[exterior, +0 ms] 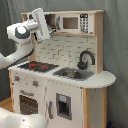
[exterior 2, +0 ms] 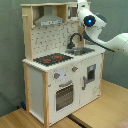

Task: Play with the kitchen

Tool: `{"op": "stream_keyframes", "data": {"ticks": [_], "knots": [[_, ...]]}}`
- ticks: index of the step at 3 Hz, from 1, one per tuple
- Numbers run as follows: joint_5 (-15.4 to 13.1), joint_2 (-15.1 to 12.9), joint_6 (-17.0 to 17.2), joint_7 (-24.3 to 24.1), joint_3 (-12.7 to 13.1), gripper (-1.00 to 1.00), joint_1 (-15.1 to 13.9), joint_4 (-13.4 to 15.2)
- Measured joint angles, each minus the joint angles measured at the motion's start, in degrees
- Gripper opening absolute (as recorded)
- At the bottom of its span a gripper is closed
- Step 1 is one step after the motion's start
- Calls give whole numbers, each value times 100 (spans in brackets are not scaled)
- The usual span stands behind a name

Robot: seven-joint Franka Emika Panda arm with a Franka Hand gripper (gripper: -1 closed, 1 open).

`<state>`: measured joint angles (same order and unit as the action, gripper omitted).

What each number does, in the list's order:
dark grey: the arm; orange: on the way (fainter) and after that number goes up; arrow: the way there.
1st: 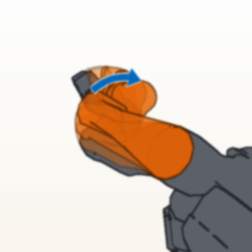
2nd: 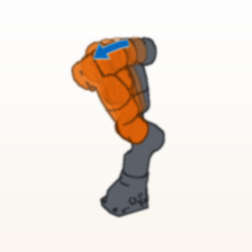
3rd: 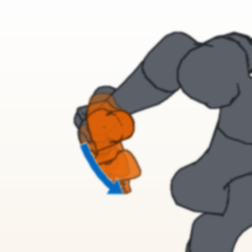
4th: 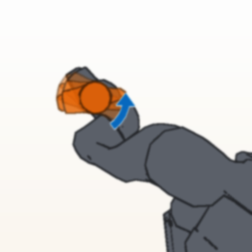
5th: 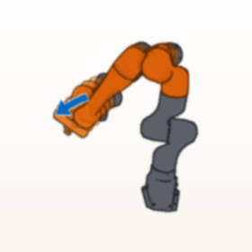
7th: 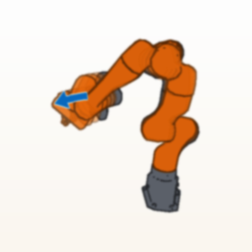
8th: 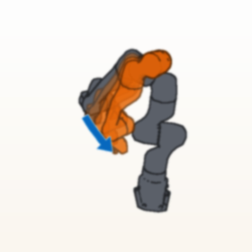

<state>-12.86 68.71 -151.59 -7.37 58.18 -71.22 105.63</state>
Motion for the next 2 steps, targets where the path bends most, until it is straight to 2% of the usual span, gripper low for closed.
{"op": "stream_keyframes", "data": {"ticks": [2], "knots": [[-4, 274, 864, -10, 8, 100, 821, 57]]}}
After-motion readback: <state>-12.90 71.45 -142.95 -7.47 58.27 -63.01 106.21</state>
